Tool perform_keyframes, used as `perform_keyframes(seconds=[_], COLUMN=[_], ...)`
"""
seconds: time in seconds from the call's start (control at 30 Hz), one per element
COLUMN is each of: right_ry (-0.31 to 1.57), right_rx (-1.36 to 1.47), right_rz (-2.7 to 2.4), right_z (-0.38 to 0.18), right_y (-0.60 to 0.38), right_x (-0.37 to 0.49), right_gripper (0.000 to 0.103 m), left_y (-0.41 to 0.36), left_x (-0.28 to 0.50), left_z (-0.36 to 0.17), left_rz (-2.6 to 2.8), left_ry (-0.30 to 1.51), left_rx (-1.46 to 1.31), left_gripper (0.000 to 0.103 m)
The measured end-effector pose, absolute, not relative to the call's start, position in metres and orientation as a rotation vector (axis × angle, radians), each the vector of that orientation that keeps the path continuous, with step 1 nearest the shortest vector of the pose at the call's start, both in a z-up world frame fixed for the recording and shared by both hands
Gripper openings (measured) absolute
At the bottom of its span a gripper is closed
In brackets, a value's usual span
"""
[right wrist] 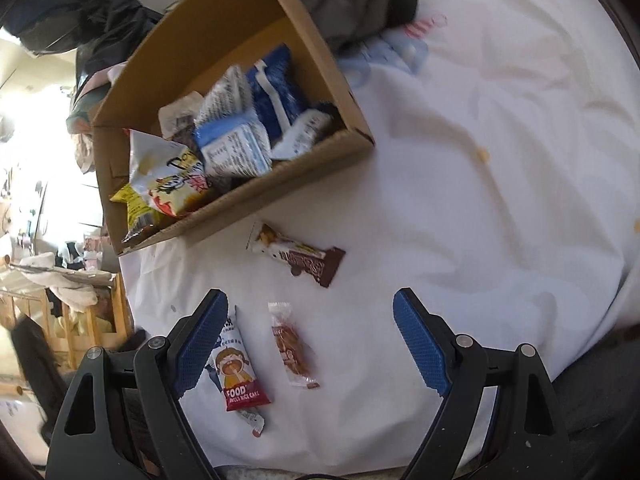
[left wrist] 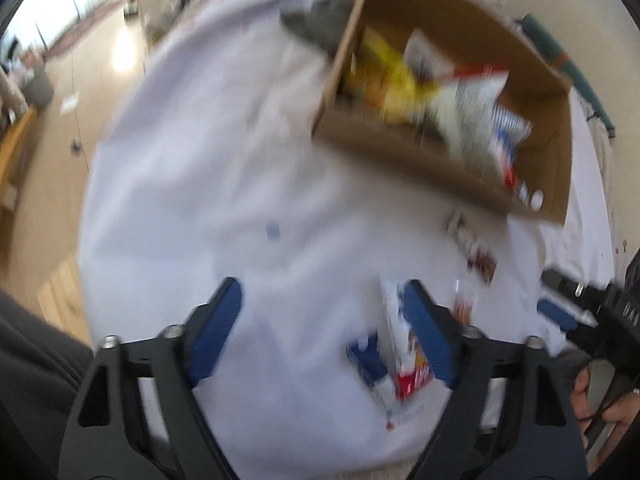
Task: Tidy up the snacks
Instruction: 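Move both tools back over the small snacks on the sheet, then grasp the blue wrapped bar with left tool while right tool grasps small candy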
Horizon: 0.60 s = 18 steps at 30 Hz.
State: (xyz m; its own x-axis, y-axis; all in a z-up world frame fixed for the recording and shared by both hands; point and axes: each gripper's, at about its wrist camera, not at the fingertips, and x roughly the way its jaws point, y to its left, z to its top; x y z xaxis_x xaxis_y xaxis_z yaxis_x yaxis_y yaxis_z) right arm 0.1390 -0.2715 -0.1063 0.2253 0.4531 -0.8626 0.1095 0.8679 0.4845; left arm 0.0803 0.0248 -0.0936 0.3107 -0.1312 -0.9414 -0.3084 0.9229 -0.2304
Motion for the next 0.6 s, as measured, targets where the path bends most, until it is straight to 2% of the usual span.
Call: perform_keyframes(seconds=[0.07, 0.27, 0.33, 0.43, 0.6], right_ry=[1.339, 1.346, 1.346, 1.344, 1.351], right_rx=[0.499, 0.498, 0.498, 0.494, 0.491], right_rz=[0.245, 0.257, 0.261, 0.263, 0.270], right_z=[-0.106, -0.106, -0.106, -0.106, -0.107], right_y=[-0.272, -0.266, -0.265, -0.264, -0.261], right_x=[0.139, 0.141, 0.142, 0.142, 0.143], right_gripper=[0.087, 0.087, 0.087, 0.087, 0.087], left_y=[0.019, -0.003, -0.007, -0.015, -0.028], left_x=[0.072, 0.054, 0.049, 0.047, 0.051], left_z=[-0.107, -0.127, -0.134, -0.134, -0.136], left_rz=[0.111, 0.062, 0.077, 0.065, 0.084], left_ry=[1.334, 1.439, 1.460, 1.462, 1.464], left_rx=[-0.435, -0.481, -0.499, -0.508, -0.505], left_gripper=[0.048, 0.044, 0.035, 0.029, 0.029])
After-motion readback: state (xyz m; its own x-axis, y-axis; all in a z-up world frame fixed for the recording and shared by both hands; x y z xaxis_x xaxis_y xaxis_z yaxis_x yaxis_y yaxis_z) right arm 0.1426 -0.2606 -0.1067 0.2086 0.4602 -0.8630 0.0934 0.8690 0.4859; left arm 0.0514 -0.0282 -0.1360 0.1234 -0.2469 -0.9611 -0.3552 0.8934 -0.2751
